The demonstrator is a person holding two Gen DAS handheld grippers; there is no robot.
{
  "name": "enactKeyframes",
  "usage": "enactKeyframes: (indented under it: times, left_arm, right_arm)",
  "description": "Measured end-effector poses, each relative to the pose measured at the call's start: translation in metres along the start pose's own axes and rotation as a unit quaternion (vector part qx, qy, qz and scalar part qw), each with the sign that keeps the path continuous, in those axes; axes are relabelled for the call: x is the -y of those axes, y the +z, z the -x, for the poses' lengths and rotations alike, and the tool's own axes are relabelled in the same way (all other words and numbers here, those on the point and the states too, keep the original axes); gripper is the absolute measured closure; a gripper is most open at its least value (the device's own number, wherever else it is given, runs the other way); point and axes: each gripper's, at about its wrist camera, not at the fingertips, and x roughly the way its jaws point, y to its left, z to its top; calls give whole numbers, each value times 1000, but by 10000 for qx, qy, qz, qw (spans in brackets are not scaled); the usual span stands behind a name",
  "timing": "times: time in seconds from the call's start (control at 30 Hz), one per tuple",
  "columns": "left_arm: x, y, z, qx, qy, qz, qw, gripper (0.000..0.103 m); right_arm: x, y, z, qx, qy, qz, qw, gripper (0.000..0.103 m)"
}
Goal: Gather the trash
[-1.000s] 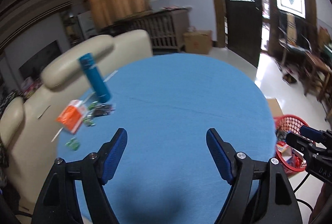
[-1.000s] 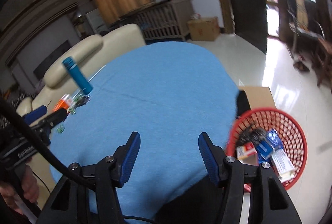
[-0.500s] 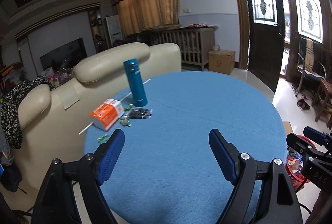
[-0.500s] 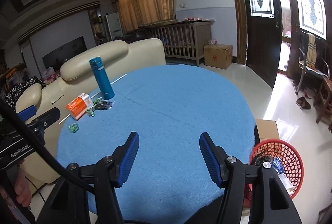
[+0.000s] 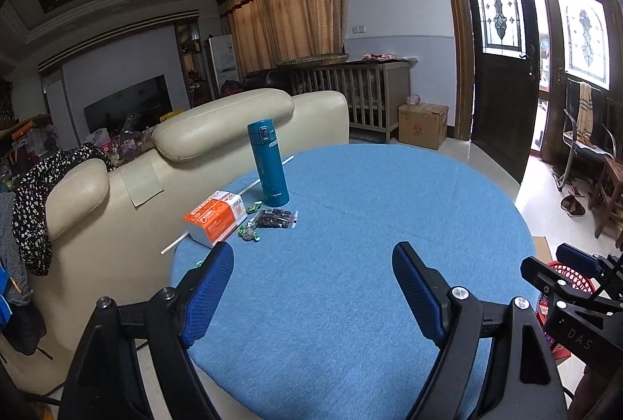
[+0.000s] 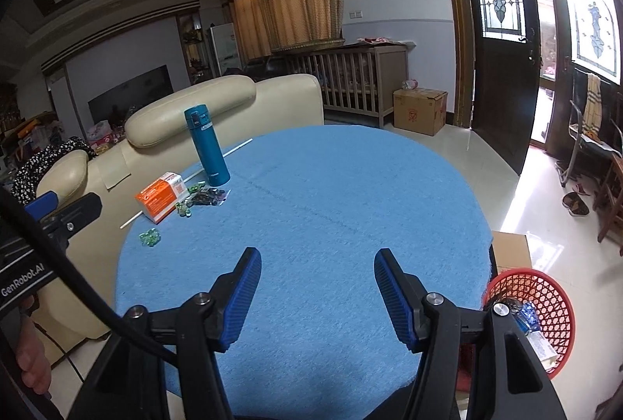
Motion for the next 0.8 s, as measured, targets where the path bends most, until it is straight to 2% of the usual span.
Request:
enactKeyframes:
  times: [0.8]
  left_arm:
    - [-6, 1, 7, 38, 39, 87, 9999, 19]
  right_arm:
    - [-3, -4, -4, -26, 61, 17, 10000, 39]
